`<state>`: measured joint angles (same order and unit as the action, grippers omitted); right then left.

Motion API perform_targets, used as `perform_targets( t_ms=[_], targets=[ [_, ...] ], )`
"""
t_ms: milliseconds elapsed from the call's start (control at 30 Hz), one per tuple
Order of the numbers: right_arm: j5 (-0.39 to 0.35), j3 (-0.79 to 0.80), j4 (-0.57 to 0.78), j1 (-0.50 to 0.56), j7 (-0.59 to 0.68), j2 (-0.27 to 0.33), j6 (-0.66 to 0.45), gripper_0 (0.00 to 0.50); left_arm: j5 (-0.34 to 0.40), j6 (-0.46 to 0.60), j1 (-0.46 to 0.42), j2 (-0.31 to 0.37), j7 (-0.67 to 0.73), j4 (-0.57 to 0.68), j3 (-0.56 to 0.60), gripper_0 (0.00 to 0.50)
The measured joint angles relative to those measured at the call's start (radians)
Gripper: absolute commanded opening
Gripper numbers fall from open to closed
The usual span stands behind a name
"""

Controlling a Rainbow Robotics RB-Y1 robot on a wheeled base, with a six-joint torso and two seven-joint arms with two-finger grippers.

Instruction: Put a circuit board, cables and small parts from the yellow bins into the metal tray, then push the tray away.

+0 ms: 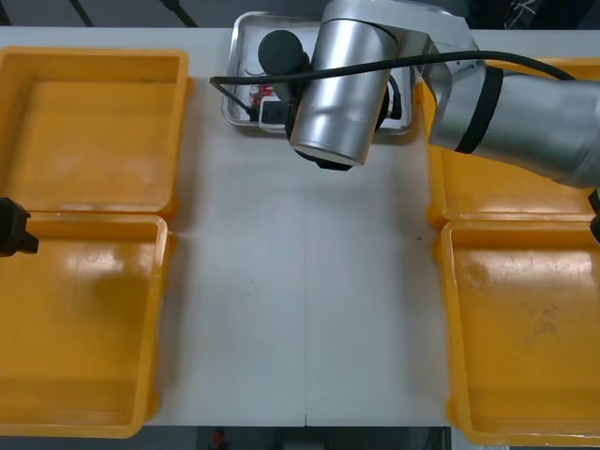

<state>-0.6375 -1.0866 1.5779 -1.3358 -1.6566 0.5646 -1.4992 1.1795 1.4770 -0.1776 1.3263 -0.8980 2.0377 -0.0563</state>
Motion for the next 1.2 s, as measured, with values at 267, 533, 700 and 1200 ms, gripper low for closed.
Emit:
perform_targets(
  t_ms=[267, 533, 700, 1200],
  targets=[
    [-0.011, 0.166, 0.251, 0.144, 0.191, 0.096, -0.166, 0.5, 0.0, 0.0, 0.0, 0.0, 0.0, 0.0, 0.0, 0.5],
    [-0.16, 0.332, 0.406, 0.264, 0.399, 0.223, -0.241, 0.5, 0.0, 0.0, 0.0, 0.0, 0.0, 0.0, 0.0, 0.5],
    [-0.25, 0.469, 0.481, 0.366, 0.487, 0.314, -0.266, 0.5, 0.0, 0.0, 0.0, 0.0, 0.0, 0.001, 0.0, 0.5],
    [-0.407, 0.943, 0.537, 0.775, 0.67, 0.458, -0.294, 0.5, 0.0, 0.0, 0.001, 0.0, 0.0, 0.001, 0.0, 0.5]
  ],
)
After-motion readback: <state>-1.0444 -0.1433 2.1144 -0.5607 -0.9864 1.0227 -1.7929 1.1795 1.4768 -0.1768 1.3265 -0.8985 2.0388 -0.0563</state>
